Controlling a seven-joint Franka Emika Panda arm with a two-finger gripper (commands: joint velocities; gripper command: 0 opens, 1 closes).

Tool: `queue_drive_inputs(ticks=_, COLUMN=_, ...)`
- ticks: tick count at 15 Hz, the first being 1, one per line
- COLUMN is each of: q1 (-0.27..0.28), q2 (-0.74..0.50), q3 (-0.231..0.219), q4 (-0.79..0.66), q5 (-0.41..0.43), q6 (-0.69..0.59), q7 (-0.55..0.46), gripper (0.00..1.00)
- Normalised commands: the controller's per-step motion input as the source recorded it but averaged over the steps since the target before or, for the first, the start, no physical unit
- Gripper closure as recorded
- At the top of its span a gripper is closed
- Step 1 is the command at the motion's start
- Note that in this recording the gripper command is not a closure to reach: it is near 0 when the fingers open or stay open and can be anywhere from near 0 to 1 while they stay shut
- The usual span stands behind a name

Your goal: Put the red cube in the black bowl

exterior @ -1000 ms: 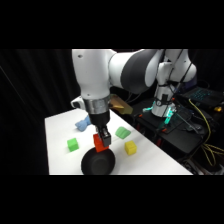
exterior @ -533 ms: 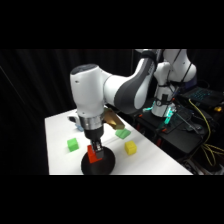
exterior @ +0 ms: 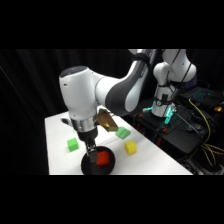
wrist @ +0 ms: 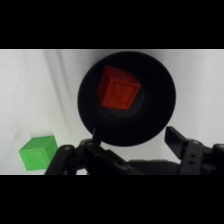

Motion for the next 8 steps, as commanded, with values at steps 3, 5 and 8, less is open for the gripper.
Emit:
queue_drive_inputs(ticks=3, q1=0.096, q2=-0.54, q3=-0.076, q4=-0.15, q5=-0.097, q6=-0.46, q7=0.15, gripper=0.0)
queue_drive_inputs(ticks=5, q1=0.107, q2=-0.51, q3=-0.059, q4=-0.05, q5=-0.177, q6=-0.56, q7=0.21, gripper=0.0)
queue_drive_inputs(ticks=8, q1=0.043, q2=-0.39, q3=0.023, q4=0.05, q5=-0.107, q6=-0.49, q7=0.12, gripper=0.0)
